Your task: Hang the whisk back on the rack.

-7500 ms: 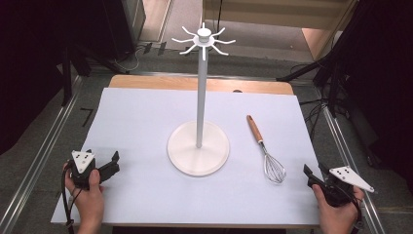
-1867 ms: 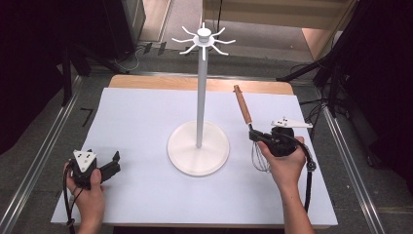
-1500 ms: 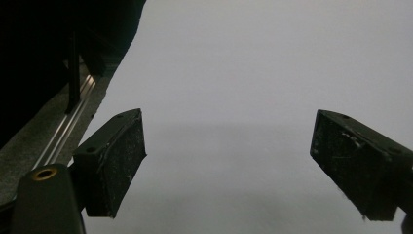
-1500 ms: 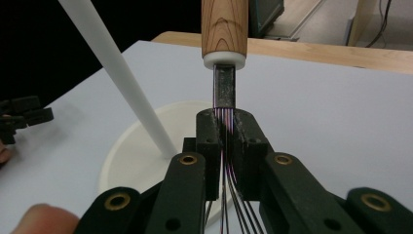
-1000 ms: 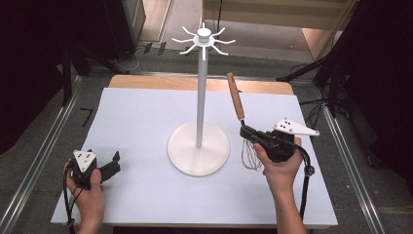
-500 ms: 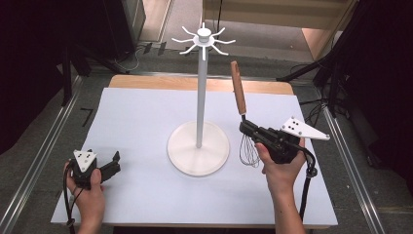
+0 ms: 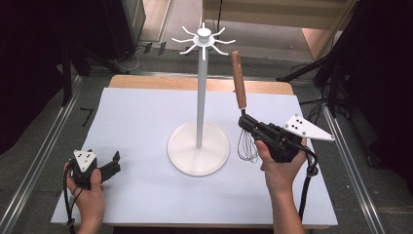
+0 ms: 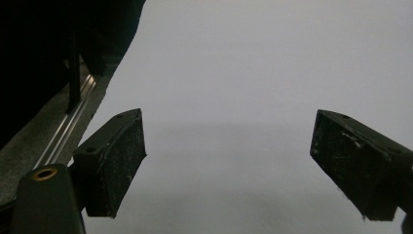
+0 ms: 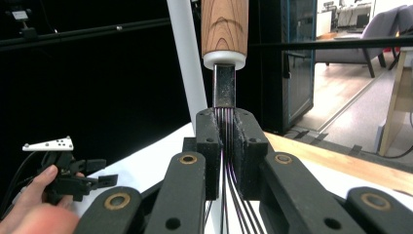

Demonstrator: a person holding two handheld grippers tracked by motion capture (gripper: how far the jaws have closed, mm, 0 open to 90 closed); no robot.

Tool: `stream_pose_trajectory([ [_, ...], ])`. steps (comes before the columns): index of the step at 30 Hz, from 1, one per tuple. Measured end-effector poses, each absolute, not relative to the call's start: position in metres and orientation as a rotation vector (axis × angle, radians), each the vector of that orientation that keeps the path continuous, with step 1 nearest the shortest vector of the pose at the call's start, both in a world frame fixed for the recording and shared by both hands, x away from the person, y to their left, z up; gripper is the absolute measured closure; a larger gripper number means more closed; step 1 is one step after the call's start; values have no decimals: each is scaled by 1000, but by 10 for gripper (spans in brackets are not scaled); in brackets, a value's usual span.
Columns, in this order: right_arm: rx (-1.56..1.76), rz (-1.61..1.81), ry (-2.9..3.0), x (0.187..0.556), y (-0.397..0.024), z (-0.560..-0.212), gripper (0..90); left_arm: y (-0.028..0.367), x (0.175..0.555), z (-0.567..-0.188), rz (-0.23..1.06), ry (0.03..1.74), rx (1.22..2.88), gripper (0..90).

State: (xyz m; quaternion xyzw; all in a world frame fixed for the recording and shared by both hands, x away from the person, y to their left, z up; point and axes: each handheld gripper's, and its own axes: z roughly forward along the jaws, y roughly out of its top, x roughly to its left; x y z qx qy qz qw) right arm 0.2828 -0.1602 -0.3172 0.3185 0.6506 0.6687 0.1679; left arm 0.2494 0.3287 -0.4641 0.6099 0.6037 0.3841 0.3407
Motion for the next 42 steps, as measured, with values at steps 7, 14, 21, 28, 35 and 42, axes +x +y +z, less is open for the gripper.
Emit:
stream_pose_trajectory([
  [7,881,1930,1823,282,-159,-310,845,329,249,-464,999,1571,1587,137],
  [14,872,1959,1795,283,-159,-306,844,329,250,-464,997,1570,1587,137],
  [21,867,1984,1779,286,-160,-300,844,329,250,-464,997,1570,1586,137],
  [28,863,1997,1778,289,-158,-295,844,329,250,-464,997,1574,1582,136],
  [35,861,2033,1784,293,-157,-294,844,329,250,-464,995,1575,1581,136],
  [42,869,2039,1791,297,-154,-293,844,329,250,-464,996,1574,1579,136],
])
